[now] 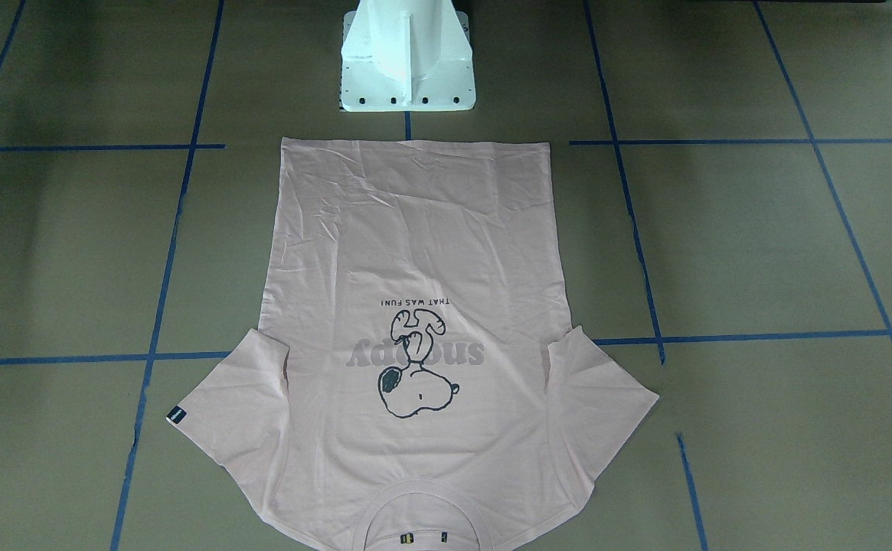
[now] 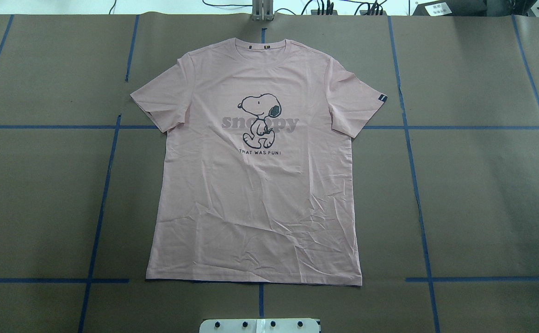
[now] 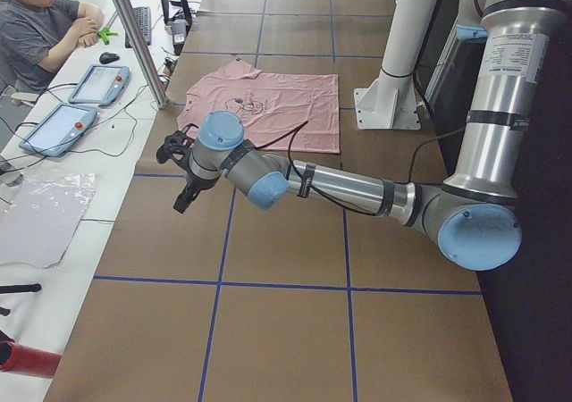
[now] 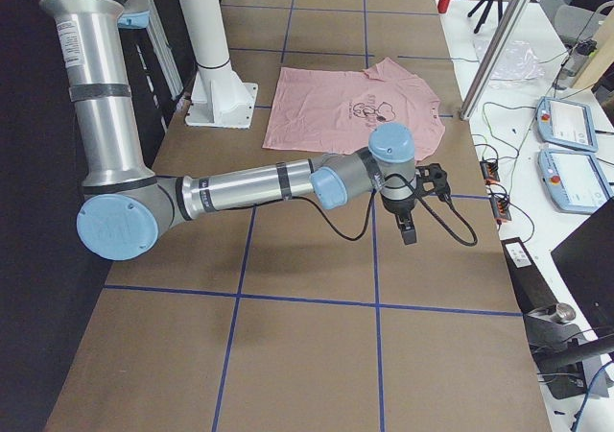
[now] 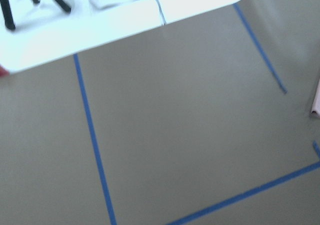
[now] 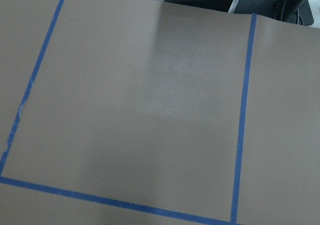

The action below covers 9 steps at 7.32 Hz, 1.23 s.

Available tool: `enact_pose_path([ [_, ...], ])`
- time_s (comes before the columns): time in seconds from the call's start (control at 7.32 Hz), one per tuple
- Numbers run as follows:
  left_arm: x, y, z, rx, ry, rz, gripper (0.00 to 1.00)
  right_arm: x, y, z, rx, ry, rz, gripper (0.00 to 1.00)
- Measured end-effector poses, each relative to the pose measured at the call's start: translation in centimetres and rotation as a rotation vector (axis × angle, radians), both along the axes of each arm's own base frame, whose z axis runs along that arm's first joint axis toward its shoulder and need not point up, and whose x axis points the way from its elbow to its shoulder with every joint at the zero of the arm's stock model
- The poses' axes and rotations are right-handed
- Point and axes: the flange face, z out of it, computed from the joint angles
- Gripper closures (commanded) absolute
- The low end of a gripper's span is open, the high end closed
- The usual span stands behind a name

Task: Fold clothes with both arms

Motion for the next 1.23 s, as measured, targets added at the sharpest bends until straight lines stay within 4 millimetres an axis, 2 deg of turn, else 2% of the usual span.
enact_pose_path([
  [0.14, 0.1, -0.2, -0.7, 0.033, 0.026, -0.018, 0.00, -1.7, -1.5, -2.8, -0.007, -0.044, 0.016, 0.00],
  [0.27, 0.4, -0.2, -1.2, 0.070, 0.043, -0.024, 0.00, -5.0, -2.8, -5.3, 0.001, -0.071, 0.005, 0.00],
  [0.41, 1.7, 0.0, -1.5, 0.105, 0.058, -0.009, 0.00, -8.9, -4.1, -7.1, 0.006, -0.083, 0.009, 0.00],
  [0.55, 4.2, 0.2, -1.5, 0.116, 0.074, 0.024, 0.00, -13.3, -5.1, -8.5, 0.011, -0.091, 0.049, 0.01],
  [0.68, 6.5, 0.4, -1.3, 0.111, 0.085, 0.058, 0.00, -18.0, -5.2, -9.2, 0.023, -0.101, 0.103, 0.11],
  [0.82, 7.9, 0.5, -1.1, 0.106, 0.089, 0.078, 0.00, -22.3, -5.0, -9.4, 0.028, -0.110, 0.149, 0.22],
  [1.09, 8.6, 0.6, -1.1, 0.105, 0.092, 0.089, 0.00, -30.4, -5.1, -10.0, 0.012, -0.098, 0.221, 0.25],
  [1.23, 8.7, 0.6, -1.1, 0.105, 0.092, 0.091, 0.00, -34.1, -4.9, -9.9, 0.006, -0.078, 0.247, 0.30],
])
